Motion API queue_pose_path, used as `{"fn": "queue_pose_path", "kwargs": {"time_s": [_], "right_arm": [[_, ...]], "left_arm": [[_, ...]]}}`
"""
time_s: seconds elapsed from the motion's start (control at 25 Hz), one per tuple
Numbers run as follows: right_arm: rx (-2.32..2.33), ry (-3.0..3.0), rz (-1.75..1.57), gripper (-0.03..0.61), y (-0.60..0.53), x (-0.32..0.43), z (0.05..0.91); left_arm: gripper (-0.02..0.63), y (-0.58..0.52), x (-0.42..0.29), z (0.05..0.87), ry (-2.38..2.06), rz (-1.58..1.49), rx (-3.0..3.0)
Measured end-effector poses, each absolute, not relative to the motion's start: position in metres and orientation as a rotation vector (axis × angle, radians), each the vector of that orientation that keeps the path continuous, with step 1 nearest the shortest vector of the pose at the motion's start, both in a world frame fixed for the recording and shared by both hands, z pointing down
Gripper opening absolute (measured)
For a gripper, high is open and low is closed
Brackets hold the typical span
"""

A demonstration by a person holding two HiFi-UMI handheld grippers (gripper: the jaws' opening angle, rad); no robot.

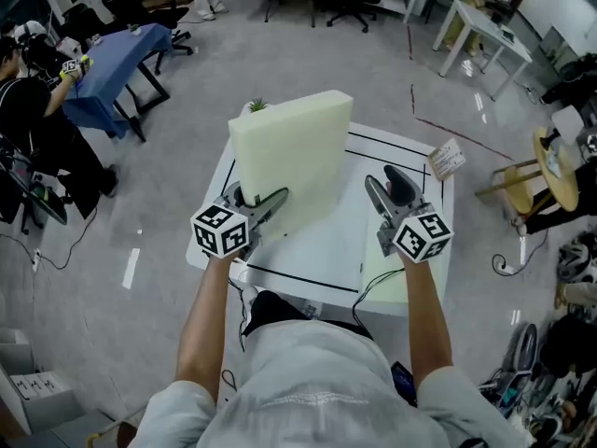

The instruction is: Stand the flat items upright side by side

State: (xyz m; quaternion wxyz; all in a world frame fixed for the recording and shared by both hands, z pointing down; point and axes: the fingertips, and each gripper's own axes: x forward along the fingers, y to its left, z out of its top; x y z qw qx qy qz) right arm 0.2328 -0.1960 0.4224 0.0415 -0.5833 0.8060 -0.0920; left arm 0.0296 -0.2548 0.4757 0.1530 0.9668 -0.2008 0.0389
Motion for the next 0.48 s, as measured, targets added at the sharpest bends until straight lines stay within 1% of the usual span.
{"fn": "queue_pose_path", "kwargs": {"time_s": [0.12,0.16,0.48], "right_arm": [[-1.941,2.449,-0.302,0.204,-0.180,0.255,0.432],[-1.981,2.435,-0.303,0.193,-0.175,0.261,0.434],[-2.208,2.454,-0.189,0.147,-0.150,0.286,0.435]], "left_arm": [[0.275,-0.269,0.038,0.481,-0.788,0.160,2.806],[0.274,-0.272,0.040,0.481,-0.838,0.149,2.805],[0.284,-0.271,0.063,0.495,-1.132,0.079,2.834]]}}
